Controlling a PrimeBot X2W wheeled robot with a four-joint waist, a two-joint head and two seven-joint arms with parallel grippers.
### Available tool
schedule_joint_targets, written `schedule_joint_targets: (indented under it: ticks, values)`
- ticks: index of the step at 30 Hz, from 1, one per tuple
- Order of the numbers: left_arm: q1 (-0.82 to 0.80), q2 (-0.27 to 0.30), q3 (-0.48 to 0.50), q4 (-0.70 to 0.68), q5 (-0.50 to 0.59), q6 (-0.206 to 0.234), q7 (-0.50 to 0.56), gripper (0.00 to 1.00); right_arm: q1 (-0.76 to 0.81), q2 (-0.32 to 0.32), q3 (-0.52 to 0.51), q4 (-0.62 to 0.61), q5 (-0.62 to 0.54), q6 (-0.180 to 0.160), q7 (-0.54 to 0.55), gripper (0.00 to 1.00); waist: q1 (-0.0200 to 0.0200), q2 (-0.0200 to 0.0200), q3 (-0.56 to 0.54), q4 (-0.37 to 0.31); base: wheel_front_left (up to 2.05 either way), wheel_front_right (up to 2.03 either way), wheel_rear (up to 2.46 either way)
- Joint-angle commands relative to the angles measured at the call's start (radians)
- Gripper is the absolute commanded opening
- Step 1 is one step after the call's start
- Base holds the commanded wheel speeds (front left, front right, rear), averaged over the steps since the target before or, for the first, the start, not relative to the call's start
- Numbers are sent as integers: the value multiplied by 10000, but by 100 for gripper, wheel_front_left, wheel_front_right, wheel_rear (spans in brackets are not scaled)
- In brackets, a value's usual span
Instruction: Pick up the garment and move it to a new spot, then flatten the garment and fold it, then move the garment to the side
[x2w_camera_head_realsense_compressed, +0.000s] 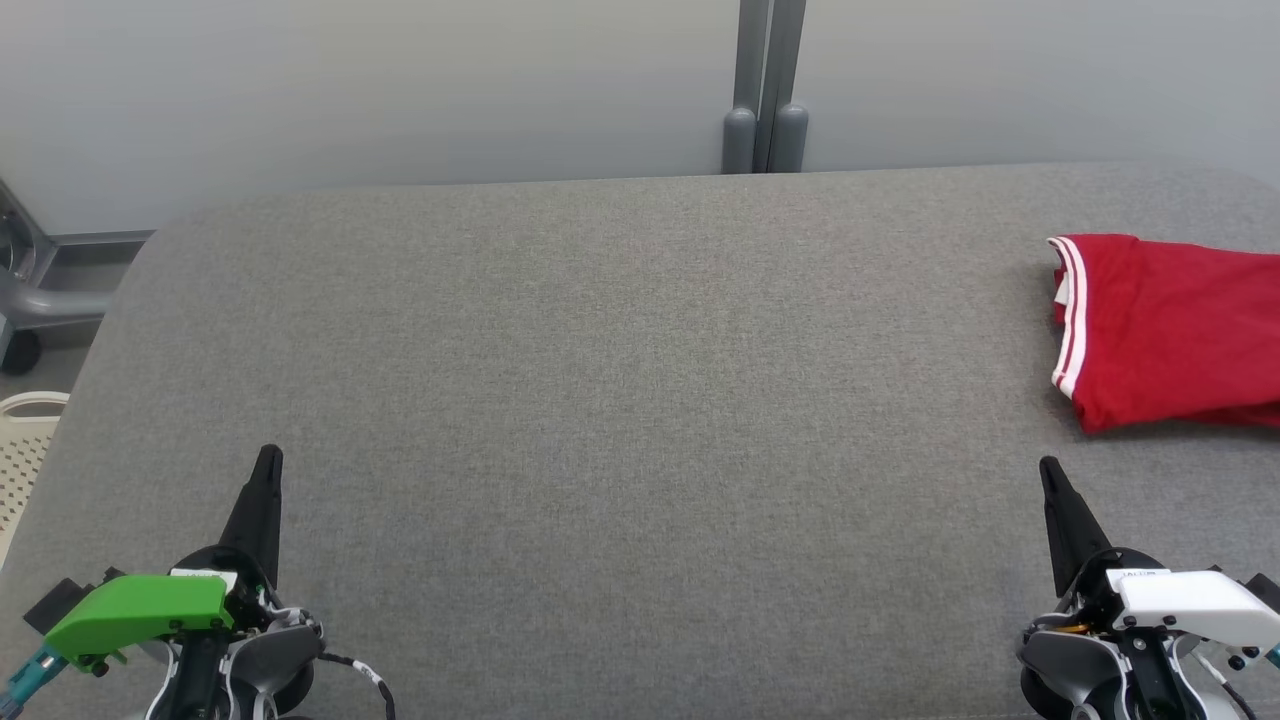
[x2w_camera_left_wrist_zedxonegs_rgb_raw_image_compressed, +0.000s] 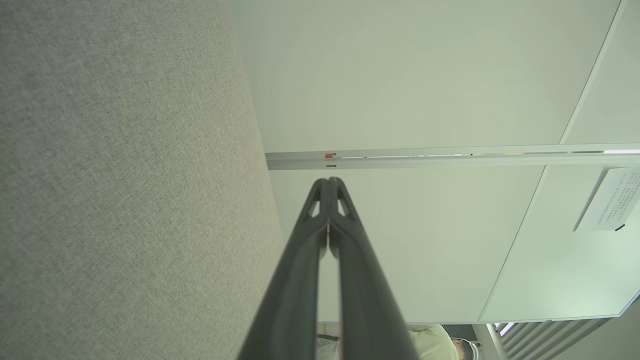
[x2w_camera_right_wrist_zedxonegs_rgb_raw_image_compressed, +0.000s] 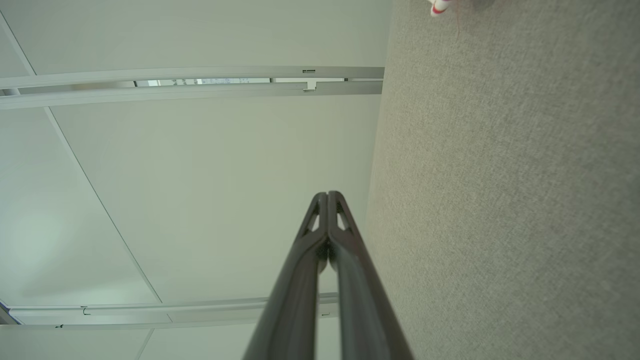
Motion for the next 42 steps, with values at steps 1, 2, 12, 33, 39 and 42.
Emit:
schedule_joint_targets:
  ticks: [1,2,12,33,39,42]
  values:
    - [-143,70,20,-16,-78,-60,0,0,-84,-45,-16,-51,60,4,37,0,0,0,0,0,0,0,0]
    - [-143,70,20,-16,-78,-60,0,0,-84,-45,-16,-51,60,4,37,0,0,0,0,0,0,0,0]
    - [-143,70,20,-17,-60,-58,0,0,-84,-45,-15,-51,61,4,37,0,0,0,0,0,0,0,0]
    - [-143,70,19,-18,-60,-55,-1,0,-84,-45,-15,-51,61,4,37,0,0,0,0,0,0,0,0]
    - [-143,70,19,-18,-59,-55,-1,0,-84,-45,-15,-49,61,4,36,0,0,0,0,0,0,0,0]
    - [-143,70,19,-18,-59,-55,-1,0,-84,-45,-15,-49,61,4,36,0,0,0,0,0,0,0,0]
